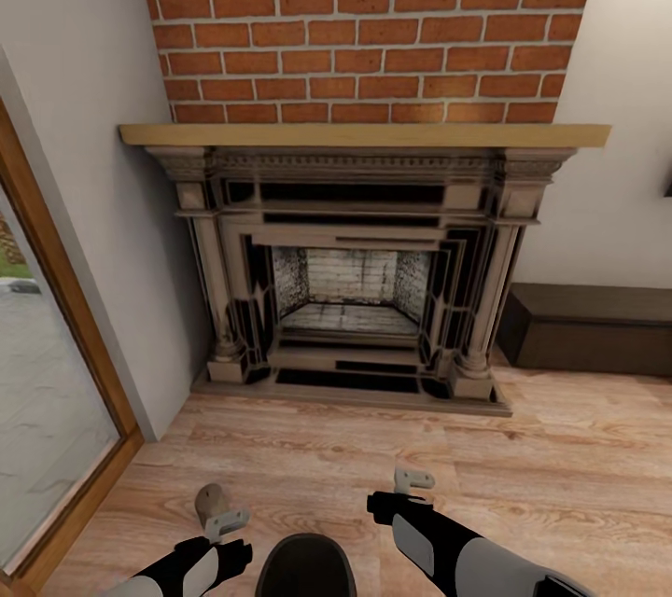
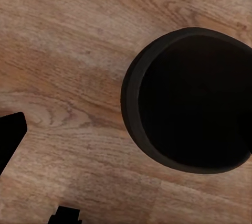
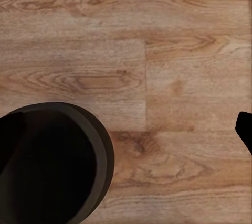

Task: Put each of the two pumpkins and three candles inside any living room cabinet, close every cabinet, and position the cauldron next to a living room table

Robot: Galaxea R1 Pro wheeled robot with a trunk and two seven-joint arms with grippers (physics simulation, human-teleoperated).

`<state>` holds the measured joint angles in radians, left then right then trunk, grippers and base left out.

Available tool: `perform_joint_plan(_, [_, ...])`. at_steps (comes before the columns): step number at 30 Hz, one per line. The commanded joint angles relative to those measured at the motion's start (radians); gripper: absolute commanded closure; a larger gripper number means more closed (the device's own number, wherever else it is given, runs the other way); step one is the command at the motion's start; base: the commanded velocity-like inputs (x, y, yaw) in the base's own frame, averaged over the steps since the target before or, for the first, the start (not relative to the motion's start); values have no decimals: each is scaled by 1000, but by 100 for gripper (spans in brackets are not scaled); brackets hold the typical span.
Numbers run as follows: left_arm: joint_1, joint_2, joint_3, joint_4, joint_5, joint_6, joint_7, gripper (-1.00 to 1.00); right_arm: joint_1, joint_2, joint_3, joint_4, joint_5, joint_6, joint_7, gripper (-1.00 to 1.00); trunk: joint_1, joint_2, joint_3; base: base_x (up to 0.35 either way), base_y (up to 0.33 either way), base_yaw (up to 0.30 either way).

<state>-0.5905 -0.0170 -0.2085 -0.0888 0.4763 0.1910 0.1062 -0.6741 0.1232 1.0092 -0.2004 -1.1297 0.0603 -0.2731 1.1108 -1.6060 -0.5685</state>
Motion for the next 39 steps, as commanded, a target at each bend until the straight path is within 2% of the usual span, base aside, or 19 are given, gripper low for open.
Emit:
perform_joint_plan(1, [0,0,-9,-2,10,5,6,-100,-1,0,7,-2,-2,5,-7,-100,4,-8,-4,0,0,0])
perform_joint_plan(13, [0,0,-9,-2,10,5,6,-100,-1,0,7,-2,-2,4,-4,-100,50,-92,-42,0,0,0])
perform_joint_plan(15, [0,0,-8,-2,10,5,5,-100,-1,0,8,-4,-2,7,32,-100,58,-106,-48,0,0,0])
perform_joint_plan(18, [0,0,-8,-2,10,5,5,-100,-1,-1,18,-2,-4,15,148,-100,69,-127,-57,0,0,0])
perform_joint_plan(21, [0,0,-8,-2,10,5,4,-100,-1,-2,48,4,-6,18,192,-100,81,-148,-67,0,0,0])
perform_joint_plan(26, [0,0,-8,-2,10,5,4,-100,-1,-1,60,5,-7,18,205,-100,100,-183,-83,0,0,0])
perform_joint_plan(39, [0,0,-8,-2,10,5,4,-100,-1,0,61,6,-7,18,207,-100,150,-274,-123,0,0,0])
